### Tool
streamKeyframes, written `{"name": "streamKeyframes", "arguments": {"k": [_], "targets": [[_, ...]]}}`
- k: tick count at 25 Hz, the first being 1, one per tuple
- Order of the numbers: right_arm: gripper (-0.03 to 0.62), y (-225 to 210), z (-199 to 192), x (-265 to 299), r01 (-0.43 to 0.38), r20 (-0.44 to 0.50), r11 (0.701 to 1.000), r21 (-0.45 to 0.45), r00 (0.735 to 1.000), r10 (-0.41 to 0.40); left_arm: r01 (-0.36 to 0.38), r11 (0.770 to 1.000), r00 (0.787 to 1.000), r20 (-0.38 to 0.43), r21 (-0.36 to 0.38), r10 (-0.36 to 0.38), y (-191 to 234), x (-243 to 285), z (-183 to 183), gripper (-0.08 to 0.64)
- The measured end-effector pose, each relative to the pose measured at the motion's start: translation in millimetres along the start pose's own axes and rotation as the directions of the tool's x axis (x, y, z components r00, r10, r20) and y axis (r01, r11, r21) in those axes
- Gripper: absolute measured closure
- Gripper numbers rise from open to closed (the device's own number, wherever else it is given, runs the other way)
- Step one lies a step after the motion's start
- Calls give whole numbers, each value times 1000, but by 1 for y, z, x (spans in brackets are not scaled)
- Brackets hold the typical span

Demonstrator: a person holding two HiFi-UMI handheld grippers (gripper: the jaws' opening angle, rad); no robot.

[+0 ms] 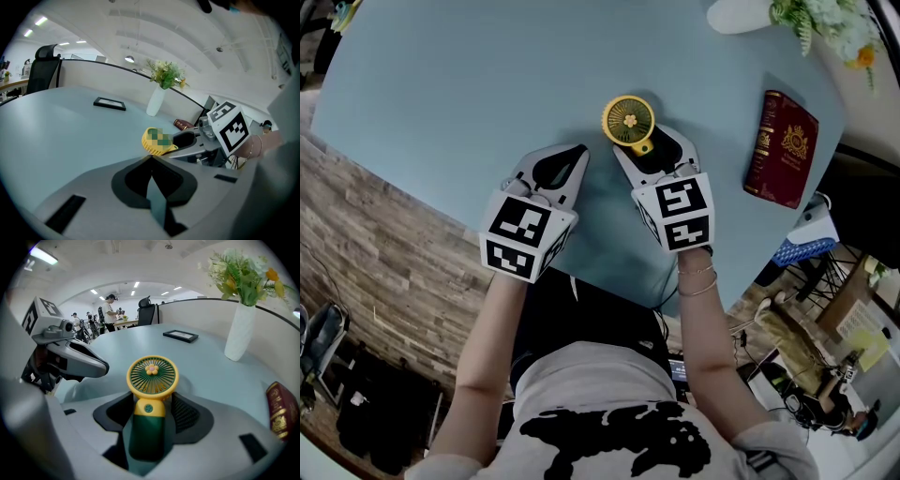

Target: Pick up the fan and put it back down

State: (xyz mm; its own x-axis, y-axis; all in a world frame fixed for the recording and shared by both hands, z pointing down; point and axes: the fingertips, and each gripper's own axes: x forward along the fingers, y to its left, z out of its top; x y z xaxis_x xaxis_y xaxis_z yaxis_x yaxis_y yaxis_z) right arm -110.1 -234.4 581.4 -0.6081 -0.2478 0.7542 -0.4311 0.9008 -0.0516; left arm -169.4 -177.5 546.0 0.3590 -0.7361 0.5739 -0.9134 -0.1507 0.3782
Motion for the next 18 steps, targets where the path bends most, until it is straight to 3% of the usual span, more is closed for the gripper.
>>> {"name": "streamKeyframes", "arguments": {"k": [7,18], "targets": [[331,-4,-3,1,5,-3,1000,1,1000,-5,-2,1000,1000,-5,3,2,-4,2,-2,549],[277,3,6,-1,-6,-5,1000,-21,1000,6,3,1000,1000,-14,28,-3,-8,-10,-5,549]]}}
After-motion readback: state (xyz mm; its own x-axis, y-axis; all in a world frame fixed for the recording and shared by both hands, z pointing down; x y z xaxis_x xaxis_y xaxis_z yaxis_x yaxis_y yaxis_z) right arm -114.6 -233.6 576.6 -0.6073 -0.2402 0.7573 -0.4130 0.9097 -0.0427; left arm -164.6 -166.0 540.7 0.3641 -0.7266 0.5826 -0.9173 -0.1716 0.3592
